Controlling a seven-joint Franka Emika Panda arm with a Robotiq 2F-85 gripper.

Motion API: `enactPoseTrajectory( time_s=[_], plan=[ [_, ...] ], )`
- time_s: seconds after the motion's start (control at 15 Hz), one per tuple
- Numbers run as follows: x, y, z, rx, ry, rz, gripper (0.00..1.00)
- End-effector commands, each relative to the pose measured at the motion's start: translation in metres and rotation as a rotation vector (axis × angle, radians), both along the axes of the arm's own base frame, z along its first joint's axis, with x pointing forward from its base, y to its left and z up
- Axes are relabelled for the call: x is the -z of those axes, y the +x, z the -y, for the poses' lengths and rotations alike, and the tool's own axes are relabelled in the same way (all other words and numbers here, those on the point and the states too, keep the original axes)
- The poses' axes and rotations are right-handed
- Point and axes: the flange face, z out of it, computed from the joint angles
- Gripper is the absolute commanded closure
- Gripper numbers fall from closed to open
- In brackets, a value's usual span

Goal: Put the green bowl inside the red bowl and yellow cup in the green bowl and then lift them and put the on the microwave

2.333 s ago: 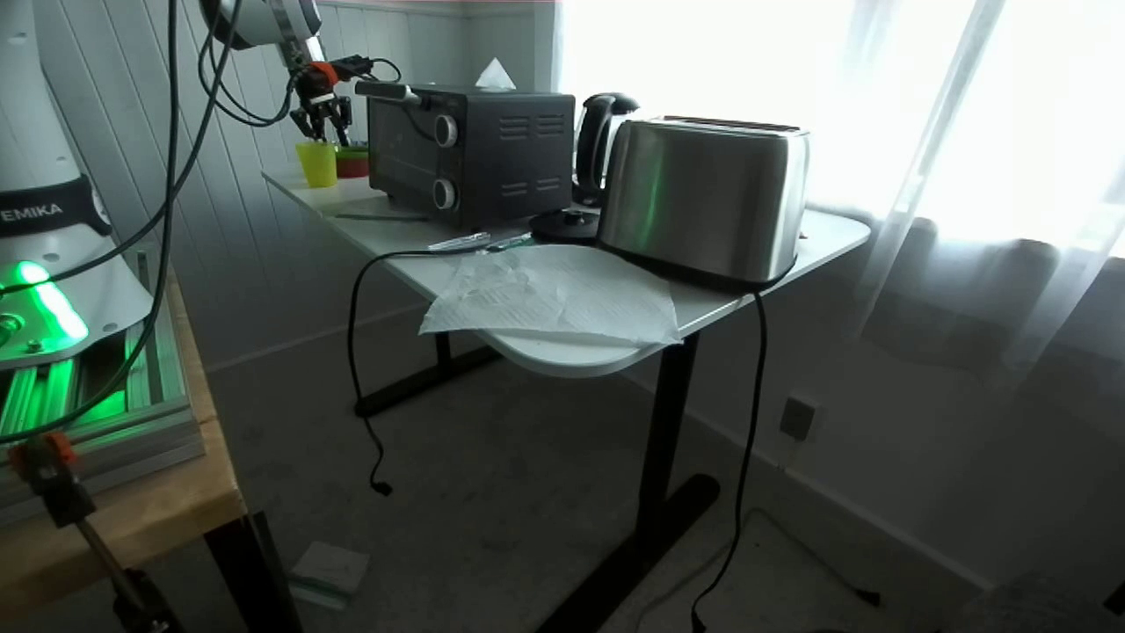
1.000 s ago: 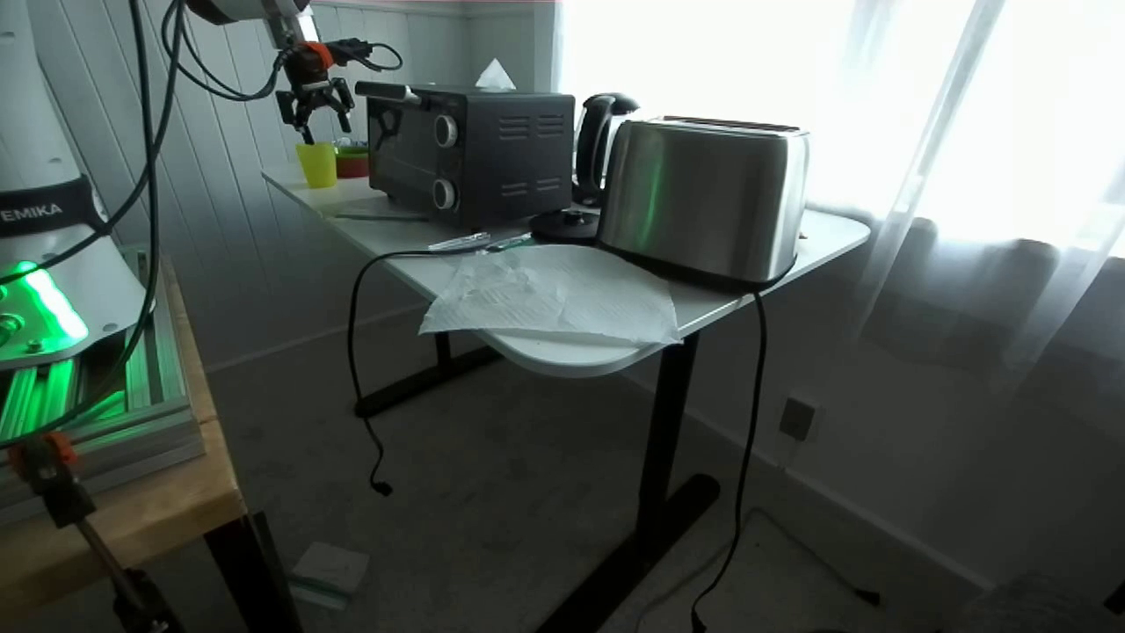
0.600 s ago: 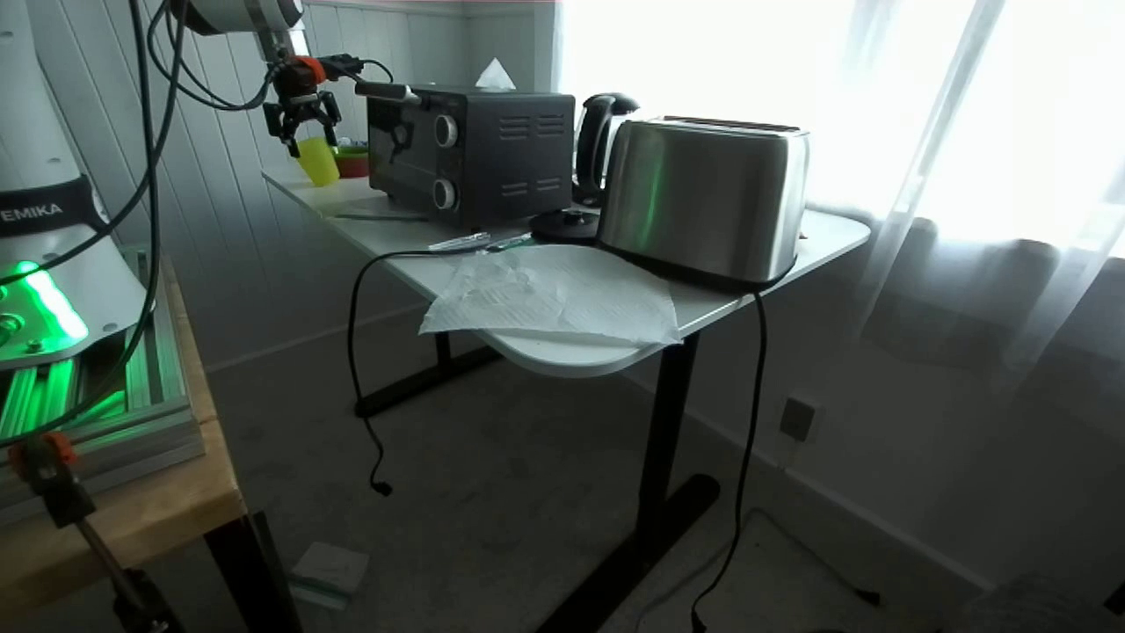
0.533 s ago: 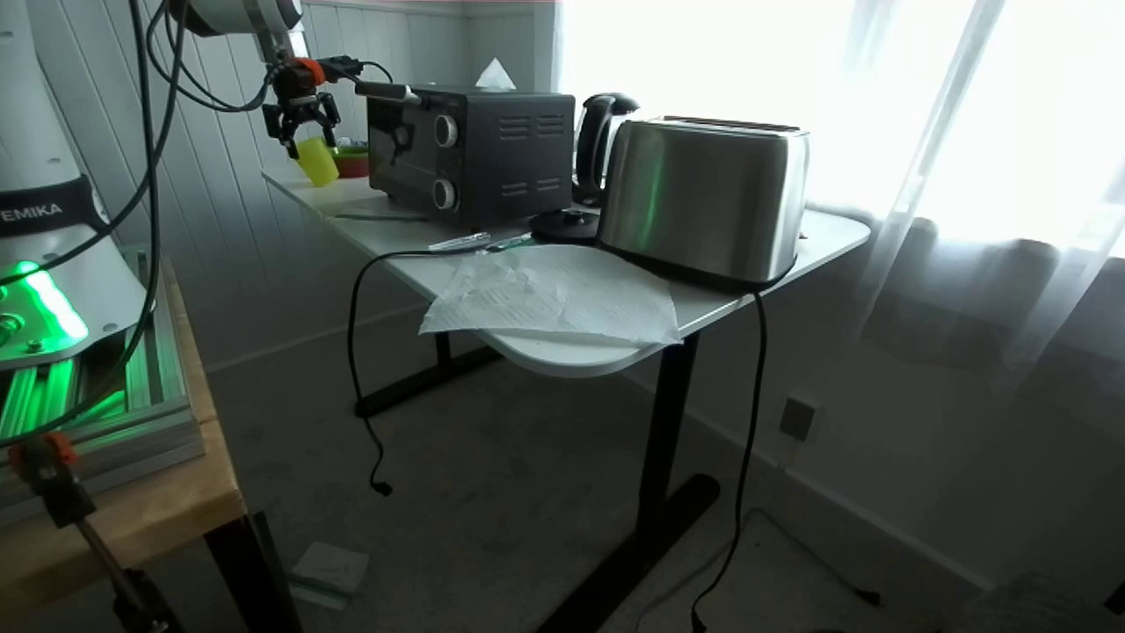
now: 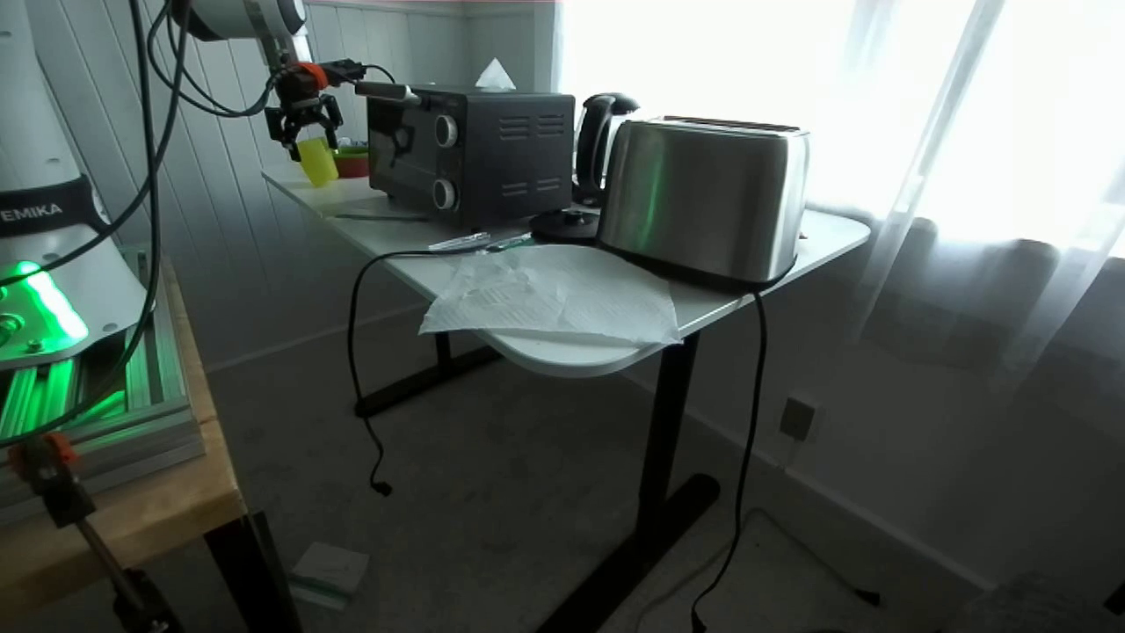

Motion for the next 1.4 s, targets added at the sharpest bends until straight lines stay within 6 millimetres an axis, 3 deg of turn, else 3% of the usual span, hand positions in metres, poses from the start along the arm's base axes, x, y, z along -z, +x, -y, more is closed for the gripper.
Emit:
enactPoseTrajectory(
  time_s=[0.0, 0.33, 0.53, 1.07, 1.13, 1.2, 1.33],
  plan=[
    [-0.006, -0.003, 0.013, 0.032, 0.013, 0.005, 0.0],
    [-0.02, 0.002, 0.03, 0.121, 0.062, 0.052, 0.0],
    [-0.023, 0.0, 0.029, 0.101, 0.118, 0.062, 0.0],
    [-0.002, -0.021, 0.014, -0.035, 0.157, -0.02, 0.0],
    [0.001, -0.022, 0.013, -0.041, 0.161, -0.031, 0.1],
    [0.002, -0.022, 0.012, -0.046, 0.167, -0.037, 0.26],
    [0.004, -0.022, 0.01, -0.057, 0.177, -0.044, 0.41]
  ],
)
